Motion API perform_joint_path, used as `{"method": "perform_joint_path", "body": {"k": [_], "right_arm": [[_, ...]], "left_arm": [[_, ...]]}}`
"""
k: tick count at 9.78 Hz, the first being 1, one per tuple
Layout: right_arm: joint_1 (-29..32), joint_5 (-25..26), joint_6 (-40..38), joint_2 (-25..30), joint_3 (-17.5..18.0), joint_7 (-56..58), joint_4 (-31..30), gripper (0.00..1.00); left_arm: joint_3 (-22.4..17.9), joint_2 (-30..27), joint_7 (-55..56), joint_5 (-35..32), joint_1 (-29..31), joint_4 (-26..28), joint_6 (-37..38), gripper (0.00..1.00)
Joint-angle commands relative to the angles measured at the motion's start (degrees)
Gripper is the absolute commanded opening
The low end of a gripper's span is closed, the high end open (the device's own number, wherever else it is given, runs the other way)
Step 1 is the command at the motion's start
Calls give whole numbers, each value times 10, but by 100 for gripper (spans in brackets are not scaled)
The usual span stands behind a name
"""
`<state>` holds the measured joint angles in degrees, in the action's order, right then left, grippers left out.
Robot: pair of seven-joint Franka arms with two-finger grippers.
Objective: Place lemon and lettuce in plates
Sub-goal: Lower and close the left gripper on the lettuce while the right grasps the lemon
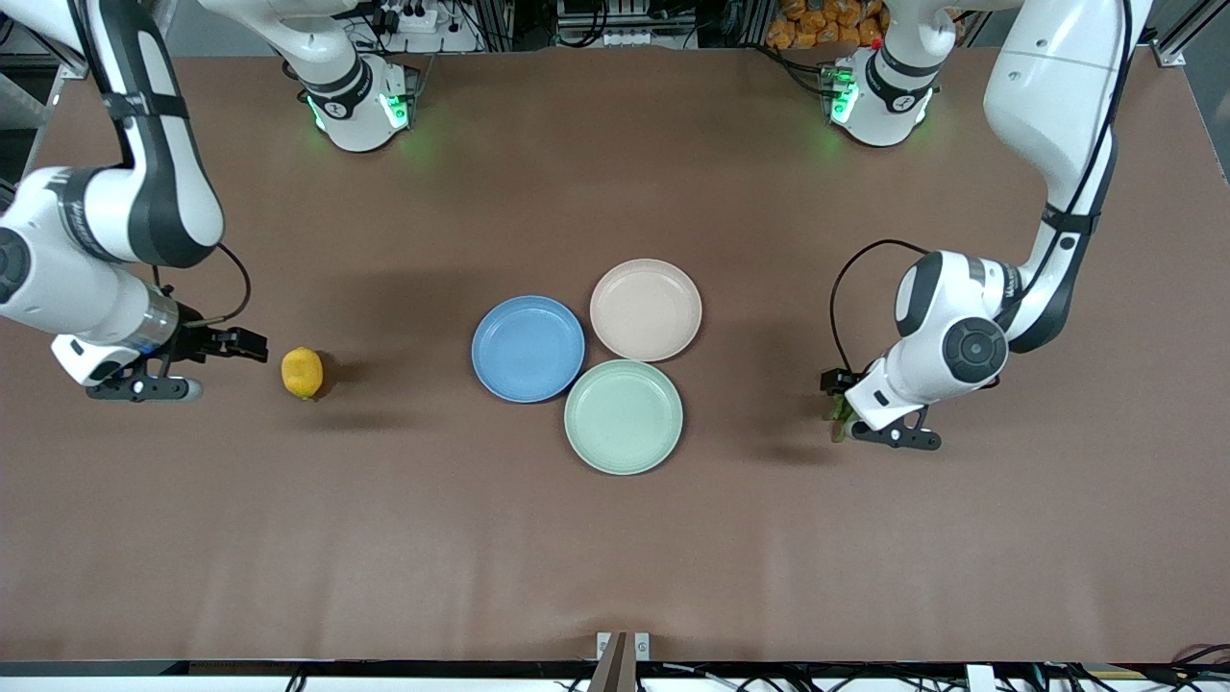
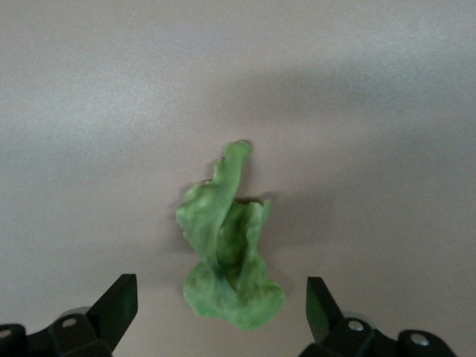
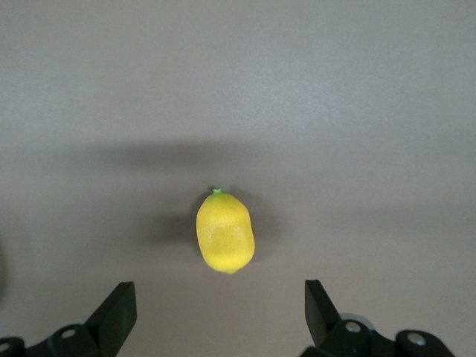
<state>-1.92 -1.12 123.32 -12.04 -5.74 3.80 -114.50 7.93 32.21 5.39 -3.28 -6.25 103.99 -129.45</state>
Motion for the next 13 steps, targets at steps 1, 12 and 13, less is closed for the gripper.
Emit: {"method": "perform_joint_path", "body": {"k": [1,12,13], "right_arm": [[-2,2,72,-6,0,1,-51,100],[-3,-3,230,-74,1,-6,-129,100],[-3,-4,233,-77,1,-7,-129,100]], "left_arm": [[-1,29,1,-18,-4,-22,-1,100],[1,32,-6,-30,-6,-12,3,0],[3,14,-9,-31,-5,1,3,0]]}}
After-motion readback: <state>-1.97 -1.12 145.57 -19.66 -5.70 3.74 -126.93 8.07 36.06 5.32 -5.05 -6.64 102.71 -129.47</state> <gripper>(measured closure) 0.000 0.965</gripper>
